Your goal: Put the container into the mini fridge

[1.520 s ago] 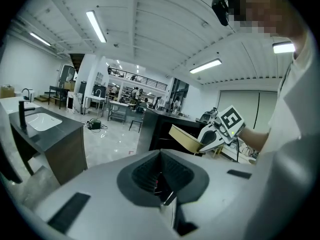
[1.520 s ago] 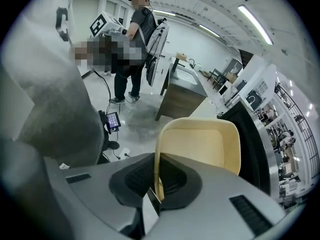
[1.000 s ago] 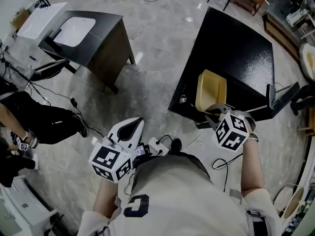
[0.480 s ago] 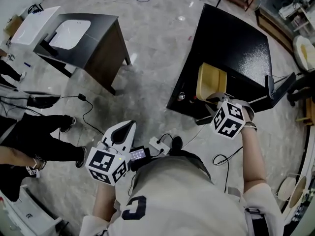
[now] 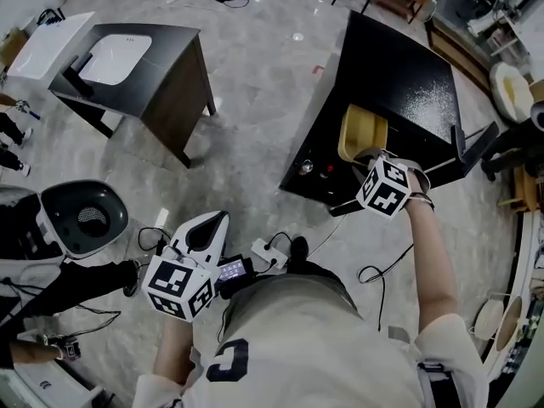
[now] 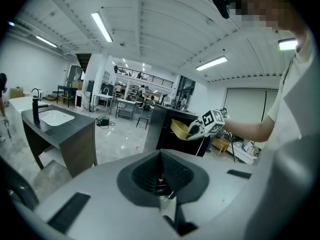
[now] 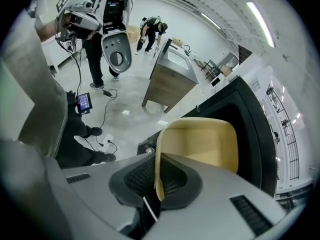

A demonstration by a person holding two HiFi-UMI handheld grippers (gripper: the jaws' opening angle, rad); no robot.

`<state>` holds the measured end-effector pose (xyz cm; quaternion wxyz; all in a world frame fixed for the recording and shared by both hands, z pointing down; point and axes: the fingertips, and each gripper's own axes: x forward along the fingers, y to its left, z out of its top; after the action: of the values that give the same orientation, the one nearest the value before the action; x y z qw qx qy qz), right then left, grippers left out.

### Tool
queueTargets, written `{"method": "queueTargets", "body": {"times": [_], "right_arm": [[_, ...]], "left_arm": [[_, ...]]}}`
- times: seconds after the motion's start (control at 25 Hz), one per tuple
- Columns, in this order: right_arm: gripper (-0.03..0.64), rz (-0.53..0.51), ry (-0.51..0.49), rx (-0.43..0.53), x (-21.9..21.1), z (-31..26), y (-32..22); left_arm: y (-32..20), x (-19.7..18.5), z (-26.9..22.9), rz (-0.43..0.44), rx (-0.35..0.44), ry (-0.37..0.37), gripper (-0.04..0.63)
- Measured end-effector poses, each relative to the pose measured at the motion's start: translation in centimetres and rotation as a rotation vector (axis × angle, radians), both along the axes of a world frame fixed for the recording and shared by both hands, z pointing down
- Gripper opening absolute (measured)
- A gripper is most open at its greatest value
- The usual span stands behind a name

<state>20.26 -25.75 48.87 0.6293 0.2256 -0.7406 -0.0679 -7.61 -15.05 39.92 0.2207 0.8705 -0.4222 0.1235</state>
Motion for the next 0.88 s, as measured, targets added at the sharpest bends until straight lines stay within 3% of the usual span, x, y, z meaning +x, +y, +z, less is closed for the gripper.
{"method": "queueTargets", "body": {"times": [0.36,0.88], "right_arm": [[0.032,-0.011,0.022,0.052,1.3,1.4,-4.1],[0.032,-0.016,0.013,0.039,2.1,3.0,-8.0]], "left_arm": [[0.1,0.3,0.1,-0.020,0.001,0.000,0.041],[0.5,0.2,0.8,-0.071,-0.024,-0.029,0.041]]}}
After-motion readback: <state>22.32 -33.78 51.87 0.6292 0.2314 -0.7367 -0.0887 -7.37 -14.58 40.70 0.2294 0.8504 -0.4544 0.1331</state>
